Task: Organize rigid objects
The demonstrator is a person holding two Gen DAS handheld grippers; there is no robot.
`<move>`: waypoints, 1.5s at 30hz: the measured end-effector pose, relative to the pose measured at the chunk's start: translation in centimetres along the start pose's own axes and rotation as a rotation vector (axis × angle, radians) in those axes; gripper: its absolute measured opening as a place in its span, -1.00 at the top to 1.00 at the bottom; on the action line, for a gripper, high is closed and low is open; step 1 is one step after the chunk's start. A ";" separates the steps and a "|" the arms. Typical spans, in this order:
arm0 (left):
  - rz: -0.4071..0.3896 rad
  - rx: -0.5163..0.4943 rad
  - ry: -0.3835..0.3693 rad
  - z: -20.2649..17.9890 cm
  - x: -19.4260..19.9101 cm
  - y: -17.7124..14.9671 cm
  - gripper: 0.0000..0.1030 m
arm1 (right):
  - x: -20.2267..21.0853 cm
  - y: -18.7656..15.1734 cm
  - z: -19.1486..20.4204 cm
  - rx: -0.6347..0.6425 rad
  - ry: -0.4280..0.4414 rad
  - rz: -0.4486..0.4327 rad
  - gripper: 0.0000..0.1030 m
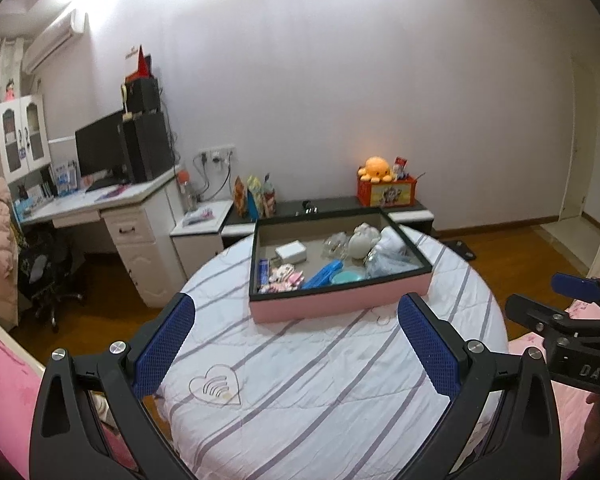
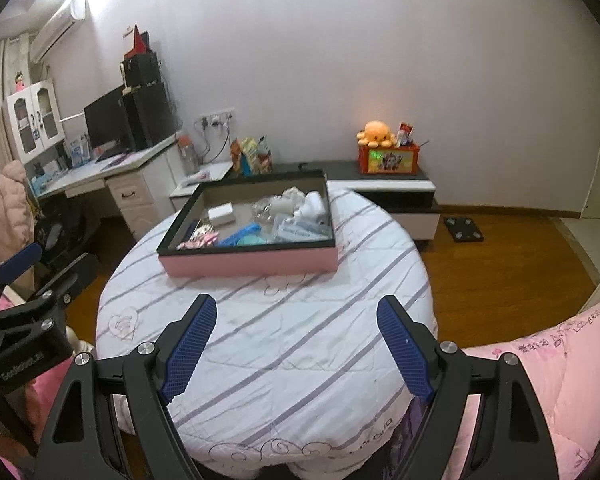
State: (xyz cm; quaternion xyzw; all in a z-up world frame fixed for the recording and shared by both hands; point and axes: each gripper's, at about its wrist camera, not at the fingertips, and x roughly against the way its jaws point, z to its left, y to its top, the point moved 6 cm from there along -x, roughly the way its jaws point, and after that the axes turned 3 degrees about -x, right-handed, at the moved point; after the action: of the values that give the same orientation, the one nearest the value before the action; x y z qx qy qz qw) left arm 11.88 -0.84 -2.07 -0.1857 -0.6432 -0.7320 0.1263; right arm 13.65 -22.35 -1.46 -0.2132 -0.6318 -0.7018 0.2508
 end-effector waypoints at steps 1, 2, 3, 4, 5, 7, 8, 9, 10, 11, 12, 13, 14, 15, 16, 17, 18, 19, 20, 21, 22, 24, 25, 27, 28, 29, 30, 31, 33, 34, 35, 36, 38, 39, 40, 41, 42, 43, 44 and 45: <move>-0.017 0.000 0.001 0.0 0.3 0.2 -0.99 | 0.1 0.0 0.0 0.003 -0.004 -0.014 -0.63; -0.036 0.003 0.008 0.0 0.6 0.3 -0.99 | 0.4 0.1 0.2 0.009 -0.009 -0.038 -0.63; -0.057 0.010 0.019 0.0 0.8 0.5 -0.99 | 0.7 0.1 0.4 0.020 -0.013 -0.068 -0.63; -0.077 0.012 0.026 0.0 1.1 0.7 -0.99 | 0.9 0.2 0.6 0.031 -0.018 -0.088 -0.63; -0.101 0.010 0.025 -0.1 1.4 0.8 -0.99 | 1.1 0.2 0.8 0.045 -0.023 -0.108 -0.63; -0.129 0.009 0.018 -0.3 1.7 0.8 -0.99 | 1.4 0.2 1.4 0.075 -0.034 -0.154 -0.63; -0.146 0.012 0.015 -0.3 1.9 0.8 -0.99 | 1.5 0.2 1.6 0.083 -0.038 -0.167 -0.63; -0.155 0.014 0.017 -0.4 2.0 0.7 -0.99 | 1.6 0.2 1.9 0.095 -0.053 -0.191 -0.63; -0.164 0.015 0.022 -0.4 2.1 0.7 -0.99 | 1.6 0.3 2.0 0.099 -0.068 -0.210 -0.63; -0.174 0.017 0.031 -0.3 2.1 0.6 -0.99 | 1.7 0.3 2.1 0.099 -0.081 -0.224 -0.63; -0.187 0.019 0.044 -0.2 2.1 0.5 -0.99 | 1.8 0.2 2.1 0.098 -0.101 -0.248 -0.63; -0.199 0.021 0.052 -0.2 2.2 0.5 -0.99 | 1.8 0.3 2.2 0.099 -0.108 -0.260 -0.63; -0.213 0.023 0.056 -0.1 2.2 0.4 -0.99 | 1.9 0.2 2.2 0.096 -0.119 -0.280 -0.64; -0.224 0.026 0.053 0.0 2.2 0.2 -0.99 | 2.0 0.1 2.1 0.089 -0.125 -0.294 -0.64; -0.233 0.030 0.054 0.0 2.3 0.1 -0.99 | 2.1 0.1 2.0 0.081 -0.128 -0.308 -0.64; -0.243 0.034 0.058 0.0 2.3 0.0 -0.99 | 2.2 0.0 1.9 0.076 -0.128 -0.319 -0.68; -0.256 0.037 0.061 0.0 2.4 -0.2 -0.99 | 2.2 0.0 1.8 0.073 -0.129 -0.327 -0.72; -0.266 0.038 0.062 0.0 2.4 -0.3 -0.99 | 2.3 -0.1 1.7 0.069 -0.131 -0.335 -0.74; -0.275 0.038 0.062 0.0 2.4 -0.4 -0.99 | 2.4 -0.2 1.6 0.064 -0.135 -0.346 -0.78; -0.286 0.038 0.063 0.0 2.4 -0.5 -0.99 | 2.6 -0.2 1.5 0.061 -0.145 -0.359 -0.86; -0.295 0.040 0.066 0.1 2.4 -0.7 -1.00 | 2.7 -0.3 1.4 0.063 -0.162 -0.374 -0.94; -0.309 0.043 0.071 0.1 2.4 -1.0 -1.00 | 3.1 -0.6 1.4 0.074 -0.187 -0.409 -1.00; -0.311 0.046 0.067 0.1 2.4 -1.2 -1.00 | 3.3 -0.7 1.4 0.079 -0.199 -0.425 -1.00; -0.311 0.053 0.061 0.1 2.2 -1.5 -1.00 | 4.0 -1.1 1.7 0.097 -0.224 -0.471 -1.00; -0.309 0.054 0.055 0.1 2.1 -1.7 -1.00 | 4.2 -1.2 1.8 0.104 -0.228 -0.482 -1.00; -0.306 0.054 0.051 0.1 1.9 -1.8 -1.00 | 4.4 -1.4 2.1 0.112 -0.232 -0.495 -1.00; -0.305 0.055 0.052 0.2 1.9 -1.9 -1.00 | 4.6 -1.5 2.3 0.117 -0.234 -0.504 -1.00; -0.307 0.058 0.055 0.2 1.9 -2.0 -1.00 | 4.7 -1.6 2.3 0.119 -0.234 -0.507 -1.00; -0.313 0.062 0.053 0.3 1.9 -2.2 -1.00 | 5.0 -1.7 2.5 0.116 -0.237 -0.518 -1.00; -0.311 0.060 0.051 0.3 1.9 -2.3 -1.00 | 5.0 -1.8 2.5 0.119 -0.240 -0.521 -1.00; -0.310 0.060 0.053 0.3 1.9 -2.3 -0.99 | 5.1 -1.8 2.6 0.121 -0.245 -0.525 -1.00; -0.311 0.059 0.060 0.3 1.9 -2.4 -1.00 | 5.1 -1.8 2.6 0.122 -0.246 -0.527 -1.00; -0.310 0.052 0.070 0.3 1.9 -2.4 -1.00 | 5.1 -1.9 2.6 0.117 -0.240 -0.526 -1.00; -0.309 0.049 0.074 0.4 1.9 -2.4 -0.99 | 5.0 -1.8 2.5 0.109 -0.231 -0.521 -1.00; -0.310 0.049 0.077 0.4 1.9 -2.4 -1.00 | 5.0 -1.8 2.3 0.096 -0.218 -0.516 -1.00; -0.311 0.052 0.079 0.5 1.9 -2.4 -1.00 | 4.9 -1.9 2.1 0.086 -0.208 -0.513 -1.00; -0.311 0.056 0.078 0.6 2.0 -2.4 -0.99 | 4.9 -1.9 1.9 0.071 -0.190 -0.508 -1.00; -0.311 0.059 0.077 0.6 2.1 -2.4 -1.00 | 4.9 -1.9 1.6 0.055 -0.181 -0.503 -1.00; -0.312 0.062 0.075 0.6 2.1 -2.4 -1.00 | 4.7 -1.9 1.5 0.047 -0.179 -0.499 -1.00; -0.313 0.065 0.076 0.7 2.1 -2.4 -1.00 | 4.7 -1.9 1.2 0.037 -0.177 -0.494 -1.00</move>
State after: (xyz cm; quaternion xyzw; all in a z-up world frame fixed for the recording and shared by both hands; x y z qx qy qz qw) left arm 9.05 0.29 -3.25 -0.0516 -0.6824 -0.7280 0.0409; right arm 8.79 -21.39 0.07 -0.1084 -0.6970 -0.7086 0.0192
